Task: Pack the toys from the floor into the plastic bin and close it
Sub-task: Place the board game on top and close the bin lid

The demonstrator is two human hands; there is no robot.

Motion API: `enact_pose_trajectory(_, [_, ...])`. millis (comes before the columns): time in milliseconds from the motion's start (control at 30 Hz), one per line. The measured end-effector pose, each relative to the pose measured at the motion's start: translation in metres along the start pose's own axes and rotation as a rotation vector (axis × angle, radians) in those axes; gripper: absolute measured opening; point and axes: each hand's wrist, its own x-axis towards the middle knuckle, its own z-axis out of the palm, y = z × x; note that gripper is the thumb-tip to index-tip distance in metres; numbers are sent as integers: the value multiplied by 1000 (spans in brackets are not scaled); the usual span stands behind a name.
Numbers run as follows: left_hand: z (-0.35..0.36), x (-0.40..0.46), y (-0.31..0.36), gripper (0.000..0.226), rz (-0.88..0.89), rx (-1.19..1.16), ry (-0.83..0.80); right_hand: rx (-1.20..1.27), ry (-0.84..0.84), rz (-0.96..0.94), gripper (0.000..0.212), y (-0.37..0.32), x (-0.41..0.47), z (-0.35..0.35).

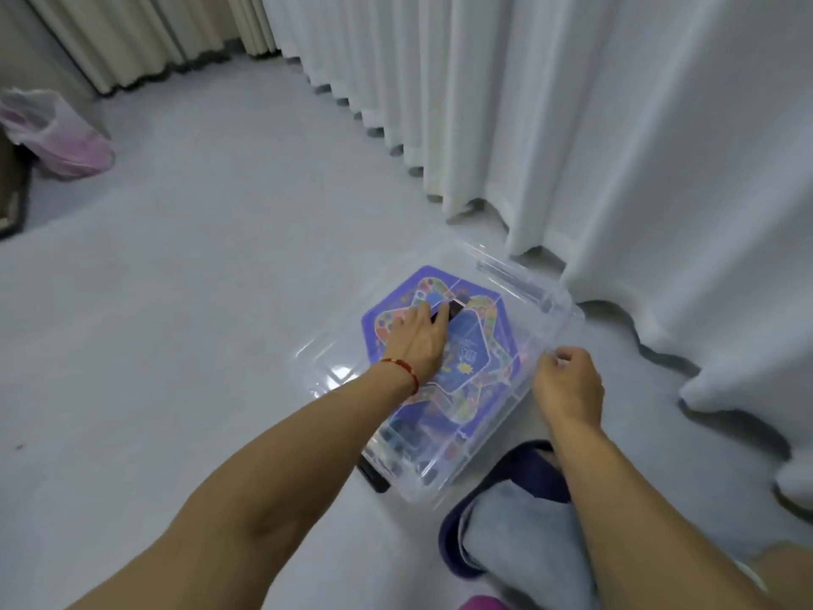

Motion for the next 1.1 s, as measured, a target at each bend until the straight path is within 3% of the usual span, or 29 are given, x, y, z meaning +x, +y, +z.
enact_pose_trajectory(267, [35,2,9,50,107,-59,69,-206,-28,-159,48,8,33,8])
enact_pose_trajectory(433, [47,-2,13,53,139,-89,105,-543,-43,-214,64,-18,72,25])
enact_pose_trajectory(600, [48,7,0,51,202,-90,122,-765,-220,-238,63,-52,146,29])
enact_pose_trajectory(767, [54,9,0,50,185,-83,140,-855,-574,-240,60,-72,204,19])
enact_pose_trajectory(833, [54,12,-1,50,180,-93,137,-829,-643,-248,44,-73,211,15])
enact_pose_trajectory(933, [52,21,-6,48,229,-100,114,-750,-618,-235,25,-52,219,2])
enact_pose_trajectory(1100, [41,70,-20,57,582,59,100,-625,-424,-157,32,5,196,-29])
